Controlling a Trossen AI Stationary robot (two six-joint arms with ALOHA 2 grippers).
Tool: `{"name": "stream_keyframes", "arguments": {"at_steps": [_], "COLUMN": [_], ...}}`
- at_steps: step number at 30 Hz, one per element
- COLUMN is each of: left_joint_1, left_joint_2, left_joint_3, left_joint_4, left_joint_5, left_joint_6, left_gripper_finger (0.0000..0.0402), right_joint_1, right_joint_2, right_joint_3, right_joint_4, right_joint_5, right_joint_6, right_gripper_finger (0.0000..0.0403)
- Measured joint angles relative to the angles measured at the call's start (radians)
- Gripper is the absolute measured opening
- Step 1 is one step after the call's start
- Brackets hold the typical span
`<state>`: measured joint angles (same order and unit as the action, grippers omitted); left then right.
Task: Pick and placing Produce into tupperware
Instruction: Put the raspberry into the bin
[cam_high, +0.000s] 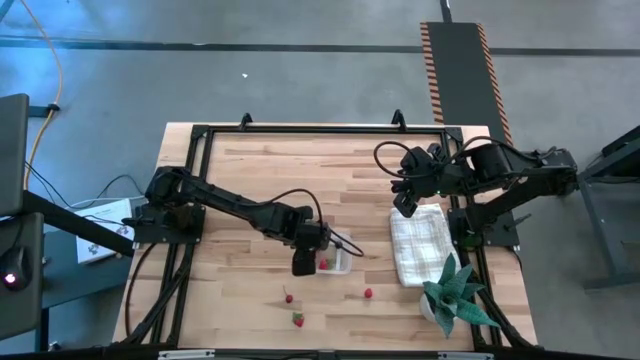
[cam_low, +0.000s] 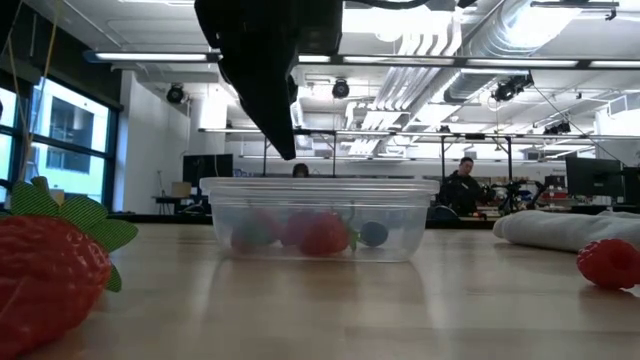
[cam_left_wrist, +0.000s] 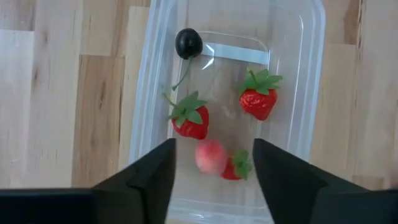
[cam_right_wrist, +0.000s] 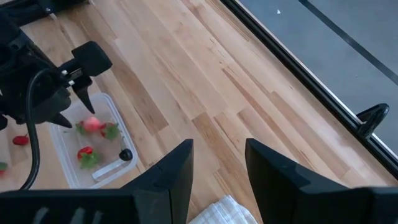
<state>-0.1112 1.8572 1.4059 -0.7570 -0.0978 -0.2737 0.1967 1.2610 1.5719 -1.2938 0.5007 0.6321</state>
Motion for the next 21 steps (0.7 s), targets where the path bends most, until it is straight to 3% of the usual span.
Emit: {"name": "stream_keyframes", "arguments": {"at_steps": [5,9,16,21], "left_joint_1": [0.0,0.0,0.0,0.022], "left_joint_2": [-0.003,-0.019,-0.081,-0.162], "left_joint_3": [0.001,0.022,0.059,0.061], "left_joint_4": [-0.005,-0.044,-0.259,-0.369], "left_joint_5": [0.0,-0.056,-0.216,-0.266], "left_joint_6": [-0.006,-0.022,-0.057,-0.126], "left_gripper_finger": [0.0257,0.0276,0.0263,0.0252], "right_joint_1": [0.0,0.0,0.017,0.079], "right_joint_2": [0.002,0.014,0.081,0.169], "right_joint_3": [0.0,0.0,0.0,0.0], "right_joint_4": [0.009,0.045,0.042,-0.004], "right_joint_5": [-0.033,-0.072,-0.168,-0.223], "right_joint_6": [0.026,0.033,0.06,0.189], "right_gripper_finger": [0.0138,0.0138,0.0138,0.0138]}}
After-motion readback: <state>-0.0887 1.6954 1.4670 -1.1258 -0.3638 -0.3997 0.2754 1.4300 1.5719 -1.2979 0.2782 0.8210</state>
